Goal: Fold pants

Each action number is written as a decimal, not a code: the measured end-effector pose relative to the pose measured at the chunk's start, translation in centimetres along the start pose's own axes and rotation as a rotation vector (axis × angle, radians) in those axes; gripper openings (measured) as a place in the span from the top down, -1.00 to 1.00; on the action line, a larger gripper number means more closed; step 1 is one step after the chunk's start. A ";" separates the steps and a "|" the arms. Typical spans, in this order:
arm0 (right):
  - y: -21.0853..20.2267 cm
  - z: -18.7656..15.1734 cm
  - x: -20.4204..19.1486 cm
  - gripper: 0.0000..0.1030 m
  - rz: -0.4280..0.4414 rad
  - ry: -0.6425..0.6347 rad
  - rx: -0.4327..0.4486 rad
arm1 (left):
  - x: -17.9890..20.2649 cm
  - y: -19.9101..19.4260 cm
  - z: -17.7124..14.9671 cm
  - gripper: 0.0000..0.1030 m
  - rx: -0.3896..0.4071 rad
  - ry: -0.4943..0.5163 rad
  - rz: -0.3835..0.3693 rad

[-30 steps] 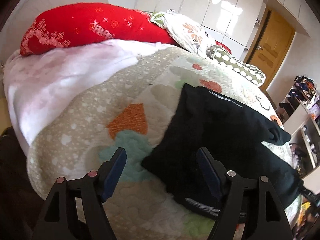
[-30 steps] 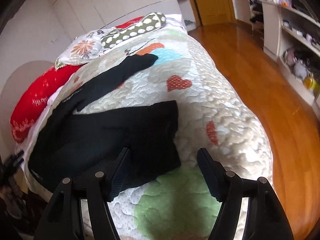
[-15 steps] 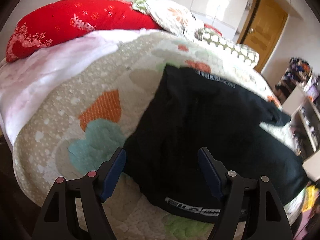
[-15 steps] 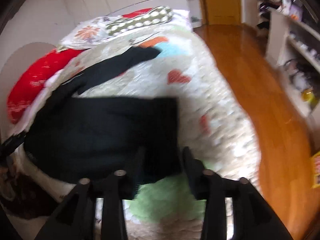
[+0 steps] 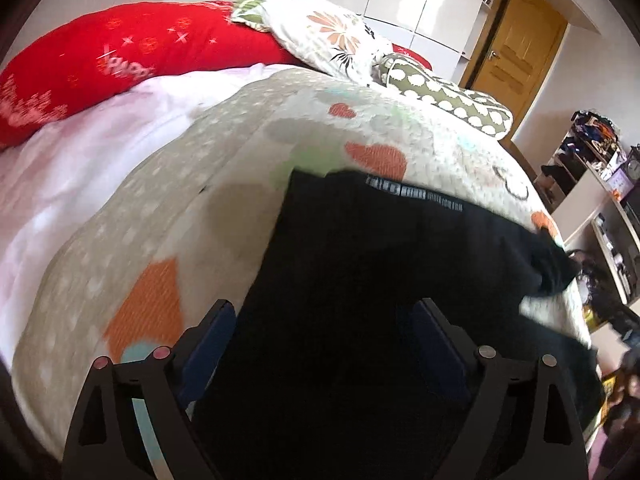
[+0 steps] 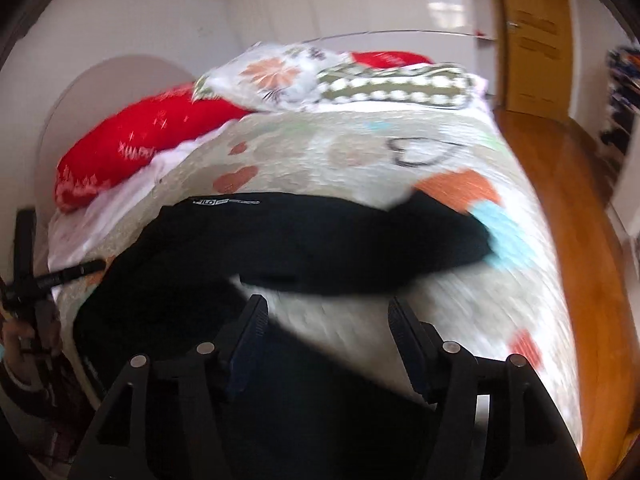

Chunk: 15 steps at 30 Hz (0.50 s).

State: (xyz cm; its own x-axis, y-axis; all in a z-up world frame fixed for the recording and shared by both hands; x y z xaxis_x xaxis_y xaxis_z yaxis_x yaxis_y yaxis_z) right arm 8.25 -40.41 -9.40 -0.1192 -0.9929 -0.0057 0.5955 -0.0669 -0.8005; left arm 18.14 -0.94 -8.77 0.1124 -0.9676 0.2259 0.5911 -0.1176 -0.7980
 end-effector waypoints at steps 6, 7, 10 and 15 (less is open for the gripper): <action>7.1 5.2 -2.1 -0.38 0.051 -0.146 -0.070 | 1.6 6.0 6.5 -0.78 -0.100 0.111 -0.037; 8.2 5.9 -2.4 -0.44 0.063 -0.173 -0.084 | 1.8 6.8 7.1 -0.78 -0.111 0.143 -0.042; 10.7 7.2 -2.4 -0.46 0.058 -0.235 -0.120 | 2.1 10.1 9.4 -0.78 -0.141 0.237 -0.034; 14.7 8.7 -2.5 -0.48 0.065 -0.303 -0.169 | 2.4 15.5 11.1 -0.78 -0.209 0.372 -0.007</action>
State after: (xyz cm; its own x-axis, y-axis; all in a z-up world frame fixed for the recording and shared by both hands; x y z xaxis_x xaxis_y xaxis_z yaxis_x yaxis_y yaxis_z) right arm 24.18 -39.81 -15.97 0.1706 -0.9805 0.0980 0.4513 -0.0106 -0.8923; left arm 36.44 -2.61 -14.42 -0.2097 -0.9767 0.0454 0.4118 -0.1303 -0.9019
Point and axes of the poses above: each gripper's, at about its wrist camera, not at the fingertips, and y roughly the way its jaws point, x to its right, z to its top, the point moved 7 cm from there along y, roughly the way its jaws point, and after that the axes turned 3 degrees about -x, right-handed, at the moved point
